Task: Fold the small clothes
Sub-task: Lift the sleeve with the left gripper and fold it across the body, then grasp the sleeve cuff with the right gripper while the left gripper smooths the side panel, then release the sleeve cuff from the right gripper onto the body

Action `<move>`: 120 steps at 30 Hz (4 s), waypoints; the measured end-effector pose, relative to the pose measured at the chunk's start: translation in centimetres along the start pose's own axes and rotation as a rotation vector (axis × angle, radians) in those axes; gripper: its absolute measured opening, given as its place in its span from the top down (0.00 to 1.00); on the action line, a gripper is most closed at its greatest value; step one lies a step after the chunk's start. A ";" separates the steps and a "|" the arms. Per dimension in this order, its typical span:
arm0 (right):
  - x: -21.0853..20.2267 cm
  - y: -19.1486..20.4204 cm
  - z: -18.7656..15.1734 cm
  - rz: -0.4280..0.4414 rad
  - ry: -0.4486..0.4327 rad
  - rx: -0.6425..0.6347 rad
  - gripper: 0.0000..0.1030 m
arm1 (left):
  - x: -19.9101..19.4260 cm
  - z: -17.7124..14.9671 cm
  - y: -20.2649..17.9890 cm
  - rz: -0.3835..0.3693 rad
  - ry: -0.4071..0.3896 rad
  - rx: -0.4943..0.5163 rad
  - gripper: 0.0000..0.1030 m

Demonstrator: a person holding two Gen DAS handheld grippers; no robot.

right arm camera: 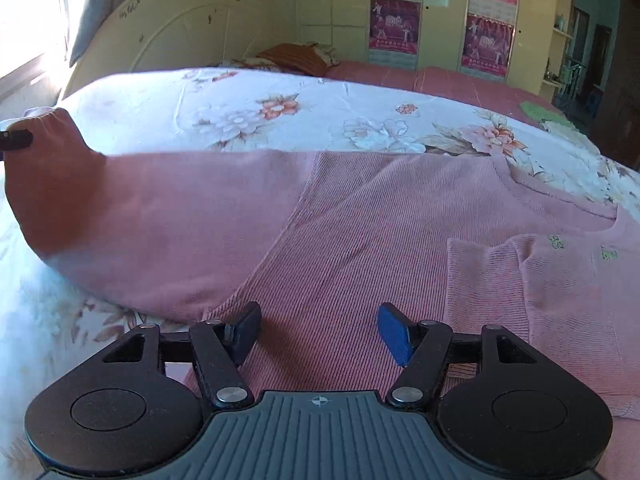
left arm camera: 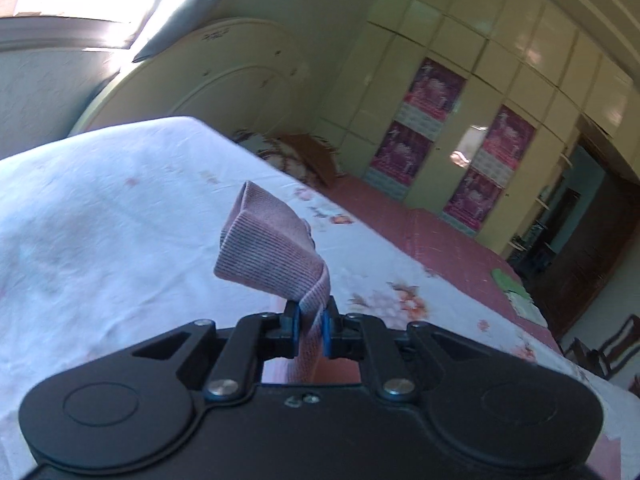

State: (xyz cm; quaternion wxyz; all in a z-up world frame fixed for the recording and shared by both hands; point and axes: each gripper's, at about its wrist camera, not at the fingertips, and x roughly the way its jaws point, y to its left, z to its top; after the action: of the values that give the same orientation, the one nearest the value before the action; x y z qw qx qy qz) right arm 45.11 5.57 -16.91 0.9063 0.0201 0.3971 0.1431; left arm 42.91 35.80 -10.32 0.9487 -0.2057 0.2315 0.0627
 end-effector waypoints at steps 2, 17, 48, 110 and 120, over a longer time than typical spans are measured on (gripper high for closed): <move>-1.2 -0.9 0.5 0.007 -0.039 0.025 0.37 | -0.1 -0.4 -3.8 -0.076 0.014 0.060 0.91; -8.5 -16.1 -1.7 -0.115 -0.073 0.286 0.37 | 6.0 -16.5 -23.4 -0.342 0.406 0.420 0.79; -3.6 -14.4 -0.1 0.157 0.044 0.443 0.86 | 0.4 -13.9 -12.6 0.051 0.309 0.417 0.26; -10.3 -27.2 -2.7 -0.178 -0.002 0.372 0.76 | 0.5 -11.2 -12.1 0.061 0.305 0.363 0.29; -6.7 -27.6 0.0 -0.164 -0.013 0.413 0.52 | 6.7 -10.4 -18.4 -0.033 0.314 0.421 0.29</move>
State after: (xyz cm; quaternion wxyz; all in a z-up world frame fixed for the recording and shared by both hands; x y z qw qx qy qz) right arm 47.52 -22.72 -16.33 0.8940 0.1739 0.4126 -0.0154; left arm 48.46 14.89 -15.23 0.9239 -0.0149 0.3807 -0.0350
